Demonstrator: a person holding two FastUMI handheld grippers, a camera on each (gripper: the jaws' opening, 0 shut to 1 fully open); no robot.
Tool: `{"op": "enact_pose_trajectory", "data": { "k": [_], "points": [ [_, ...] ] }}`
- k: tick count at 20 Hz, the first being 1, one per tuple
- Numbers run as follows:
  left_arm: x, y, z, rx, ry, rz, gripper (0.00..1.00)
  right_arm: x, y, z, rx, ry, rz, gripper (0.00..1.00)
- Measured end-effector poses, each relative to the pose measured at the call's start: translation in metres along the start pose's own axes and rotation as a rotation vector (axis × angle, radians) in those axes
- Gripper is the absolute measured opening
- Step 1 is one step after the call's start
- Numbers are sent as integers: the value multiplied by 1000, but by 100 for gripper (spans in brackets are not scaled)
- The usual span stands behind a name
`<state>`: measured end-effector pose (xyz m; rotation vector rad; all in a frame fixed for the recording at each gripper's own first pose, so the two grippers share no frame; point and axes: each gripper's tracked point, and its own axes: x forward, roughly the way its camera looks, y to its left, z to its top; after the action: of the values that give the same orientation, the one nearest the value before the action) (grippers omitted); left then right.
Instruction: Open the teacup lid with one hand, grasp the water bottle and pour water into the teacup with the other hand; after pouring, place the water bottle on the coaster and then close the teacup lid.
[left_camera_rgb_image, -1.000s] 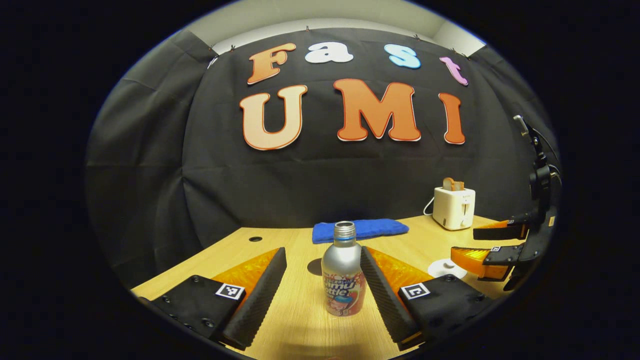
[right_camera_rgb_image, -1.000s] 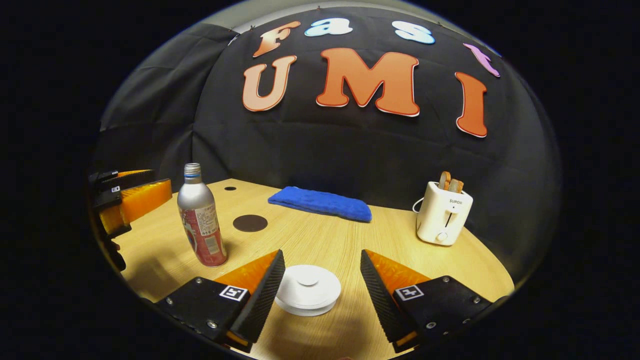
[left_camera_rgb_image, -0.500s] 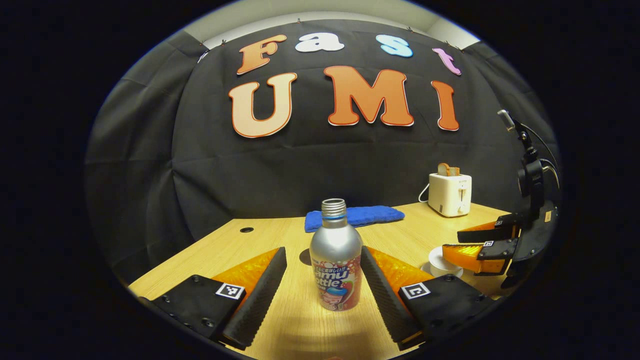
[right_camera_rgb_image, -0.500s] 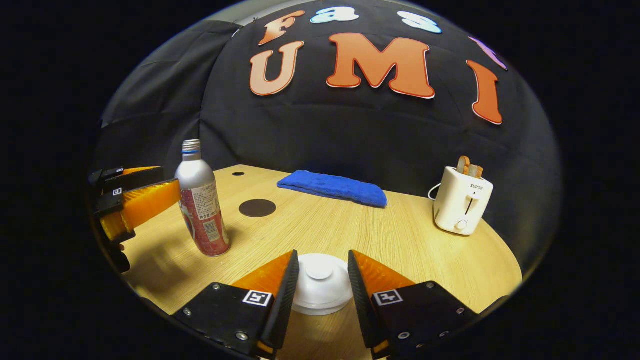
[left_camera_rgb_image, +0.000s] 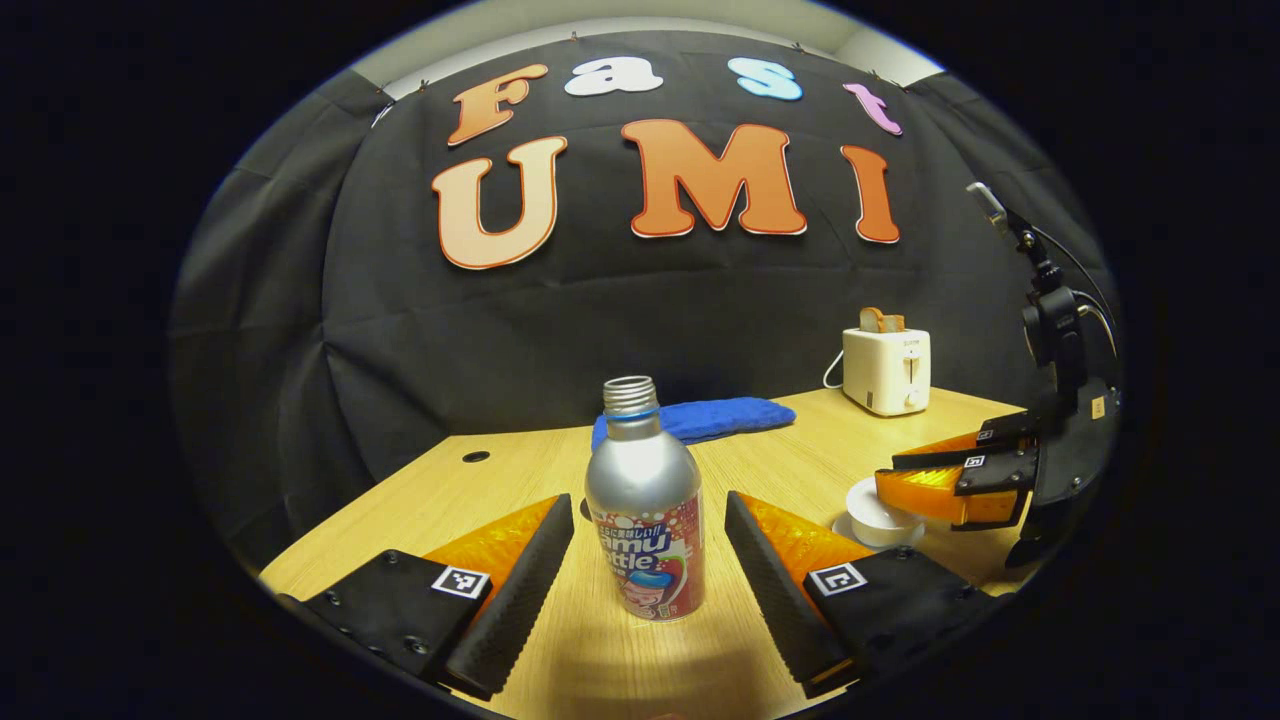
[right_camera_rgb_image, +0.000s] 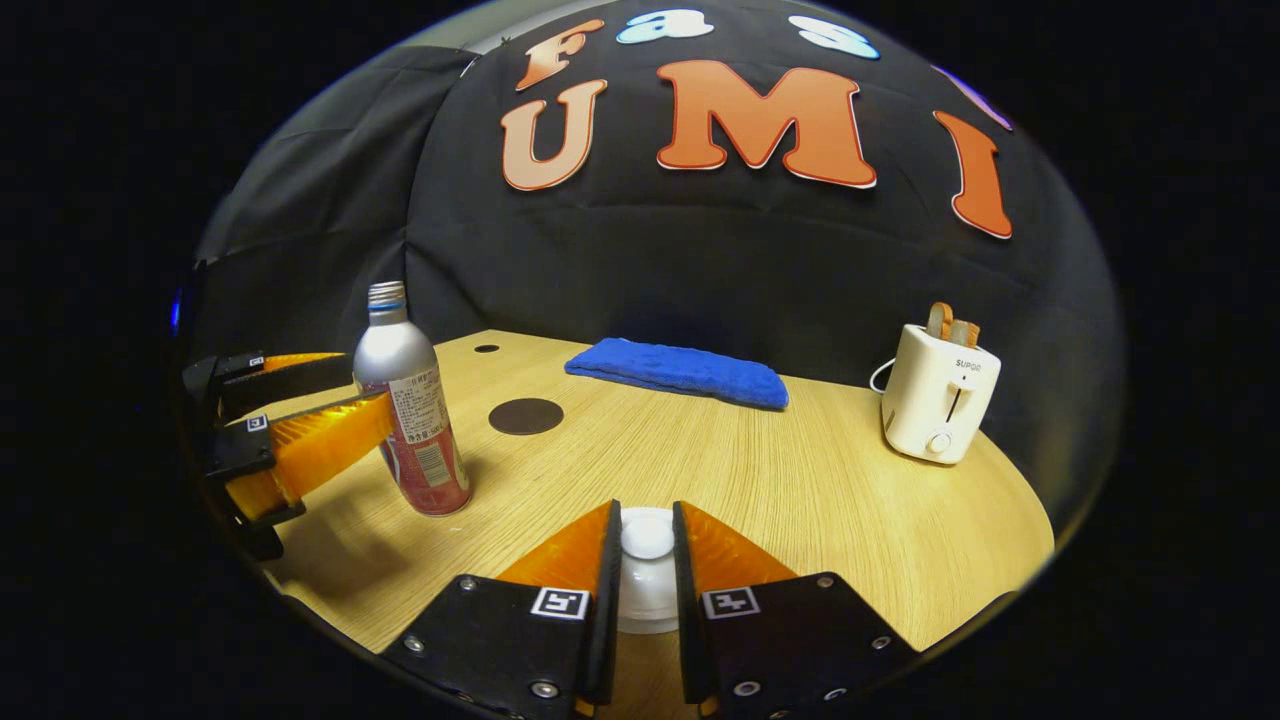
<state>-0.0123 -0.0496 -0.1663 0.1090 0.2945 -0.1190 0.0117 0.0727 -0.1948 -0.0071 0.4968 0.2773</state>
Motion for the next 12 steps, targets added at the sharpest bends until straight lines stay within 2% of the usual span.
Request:
{"op": "enact_pose_trajectory", "data": {
  "k": [4, 5, 6, 7, 8, 9, 10, 11, 12],
  "points": [
    [9, -3, -7, -29, 22, 4, 100, -3, -6, 8, 41, -14, 6, 24],
    [13, -4, -9, -32, 30, 2, 94, -6, -7, 13, 46, -28, 7, 24],
    [15, -5, -11, -37, 40, 0, 100, -8, -9, 16, 51, -41, 5, 24],
    [18, -6, -15, -43, 53, -2, 100, -11, -11, 18, 52, -49, 3, 24],
    [20, -8, -20, -51, 68, -3, 94, -14, -13, 20, 52, -55, -2, 23],
    [21, -10, -22, -57, 79, -9, 100, -17, -16, 22, 51, -61, -8, 24],
    [23, -11, -23, -55, 86, -11, 100, -21, -19, 23, 50, -69, -14, 23],
    [24, -10, -25, -52, 94, -12, 94, -25, -21, 25, 48, -75, -17, 24],
    [27, -9, -27, -50, 98, -6, 94, -28, -24, 26, 45, -81, -20, 23]
  ]
}}
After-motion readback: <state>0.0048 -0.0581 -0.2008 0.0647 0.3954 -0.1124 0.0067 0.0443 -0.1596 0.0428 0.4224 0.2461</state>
